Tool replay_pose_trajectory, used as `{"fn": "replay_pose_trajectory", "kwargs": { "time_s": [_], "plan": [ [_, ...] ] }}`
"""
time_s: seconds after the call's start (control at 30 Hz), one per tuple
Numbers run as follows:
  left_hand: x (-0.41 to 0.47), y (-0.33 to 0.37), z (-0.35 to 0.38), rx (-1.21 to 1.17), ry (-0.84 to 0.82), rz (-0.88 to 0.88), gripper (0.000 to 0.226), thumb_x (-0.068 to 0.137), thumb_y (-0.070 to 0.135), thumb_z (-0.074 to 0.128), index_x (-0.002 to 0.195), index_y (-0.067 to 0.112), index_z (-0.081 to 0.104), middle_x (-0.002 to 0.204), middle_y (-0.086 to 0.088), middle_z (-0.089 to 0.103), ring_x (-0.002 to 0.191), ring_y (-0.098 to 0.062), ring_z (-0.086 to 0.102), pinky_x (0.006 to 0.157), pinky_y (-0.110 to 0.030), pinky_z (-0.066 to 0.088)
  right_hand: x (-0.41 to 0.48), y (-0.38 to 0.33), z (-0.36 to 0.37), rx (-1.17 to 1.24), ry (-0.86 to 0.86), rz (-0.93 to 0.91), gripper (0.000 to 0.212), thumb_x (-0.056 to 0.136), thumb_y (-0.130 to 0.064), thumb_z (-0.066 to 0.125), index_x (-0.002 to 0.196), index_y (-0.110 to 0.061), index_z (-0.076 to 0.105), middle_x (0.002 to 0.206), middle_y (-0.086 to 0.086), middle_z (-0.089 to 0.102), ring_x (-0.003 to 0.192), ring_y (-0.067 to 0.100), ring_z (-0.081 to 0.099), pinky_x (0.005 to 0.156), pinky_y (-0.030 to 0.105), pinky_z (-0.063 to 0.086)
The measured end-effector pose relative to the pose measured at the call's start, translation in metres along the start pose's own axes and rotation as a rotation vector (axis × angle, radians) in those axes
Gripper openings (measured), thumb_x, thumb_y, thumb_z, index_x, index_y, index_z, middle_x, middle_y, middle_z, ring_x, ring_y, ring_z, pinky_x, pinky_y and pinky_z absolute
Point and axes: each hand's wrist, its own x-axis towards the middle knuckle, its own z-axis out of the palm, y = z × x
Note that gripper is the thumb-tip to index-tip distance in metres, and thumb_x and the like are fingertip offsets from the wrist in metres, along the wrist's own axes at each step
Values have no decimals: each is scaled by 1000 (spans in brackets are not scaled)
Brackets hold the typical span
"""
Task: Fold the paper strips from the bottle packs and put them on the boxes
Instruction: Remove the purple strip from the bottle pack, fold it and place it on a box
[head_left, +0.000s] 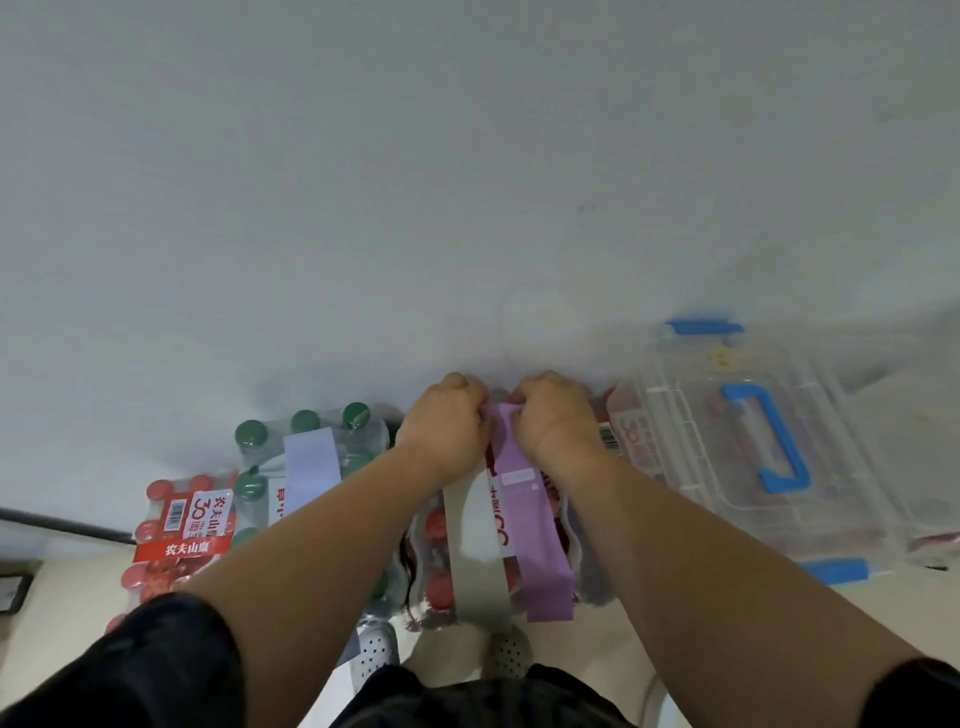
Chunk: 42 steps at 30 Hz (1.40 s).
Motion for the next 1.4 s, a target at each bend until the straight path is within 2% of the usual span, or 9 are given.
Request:
{"fn": "replay_pose_trajectory", "kwargs": {
  "time_s": [0.2, 0.4, 0.53, 0.7, 0.87, 0.97, 1.1, 1.27, 1.4],
  "plan": [
    [-3, 3, 10, -52, 42, 3, 19, 88, 21, 57, 101, 20, 71, 100, -7, 62, 90, -28, 61, 76, -42, 53, -14, 1, -13, -97, 36, -95, 18, 95, -14, 53, 100, -14, 70, 106, 10, 67, 106, 33, 59, 85, 41, 54],
    [-36, 30, -12, -477, 260, -137, 13, 87, 18, 70, 75, 22, 71, 71, 6, 71, 69, -16, 67, 64, -32, 52, -54, -6, -47, 131, 130, -188, 12, 94, -25, 61, 97, -20, 71, 96, 4, 73, 92, 27, 66, 77, 37, 56],
    [-81, 58, -37, -815, 303, -203, 9, 88, 9, 71, 83, 14, 75, 78, -10, 75, 76, -35, 69, 70, -48, 57, -92, 4, -69, 375, 156, -350, 7, 93, -27, 67, 93, -21, 70, 86, -5, 72, 82, 18, 67, 75, 35, 55],
    [-135, 89, -64, -1045, 335, -212, 11, 85, -2, 71, 84, 8, 76, 75, -9, 75, 71, -16, 69, 68, -32, 57, -137, 11, -87, 680, 49, -446, 10, 90, -15, 73, 90, -25, 72, 71, -15, 67, 67, 2, 64, 65, 17, 50],
    [-182, 107, -89, -1081, 335, -103, 15, 81, -7, 72, 82, 8, 77, 69, -10, 73, 64, -14, 68, 62, -25, 58, -190, 7, -105, 892, -31, -432, 10, 91, -9, 72, 93, -19, 74, 78, 1, 74, 72, 19, 71, 64, 32, 60],
    [-209, 108, -98, -1122, 329, -75, 9, 76, 5, 76, 81, 11, 78, 65, -10, 70, 60, -16, 62, 57, -25, 54, -222, -2, -109, 974, -8, -409, 10, 92, -11, 72, 93, -21, 73, 78, 3, 75, 73, 20, 72, 61, 37, 59],
    [-244, 98, -112, -1190, 295, -42, 17, 69, 17, 75, 83, 7, 77, 72, -24, 69, 63, -20, 64, 58, -29, 55, -267, -26, -106, 986, 41, -373, 12, 92, -14, 71, 92, -25, 71, 76, 9, 75, 72, 32, 72, 65, 58, 60],
    [-288, 77, -122, -1212, 289, -38, 15, 68, 17, 75, 78, 7, 77, 67, -22, 67, 61, -27, 60, 57, -34, 52, -313, -62, -86, 1062, 52, -301, 18, 91, -8, 69, 84, -24, 71, 63, 8, 64, 59, 18, 60, 59, 35, 53],
    [-319, 55, -120, -1146, 298, -57, 6, 71, 13, 75, 75, 17, 78, 61, -6, 68, 58, -21, 60, 56, -30, 52, -337, -86, -63, 1075, 38, -220, 19, 90, -5, 70, 80, -22, 72, 55, -5, 53, 55, 8, 50, 55, 22, 47]
  ]
}}
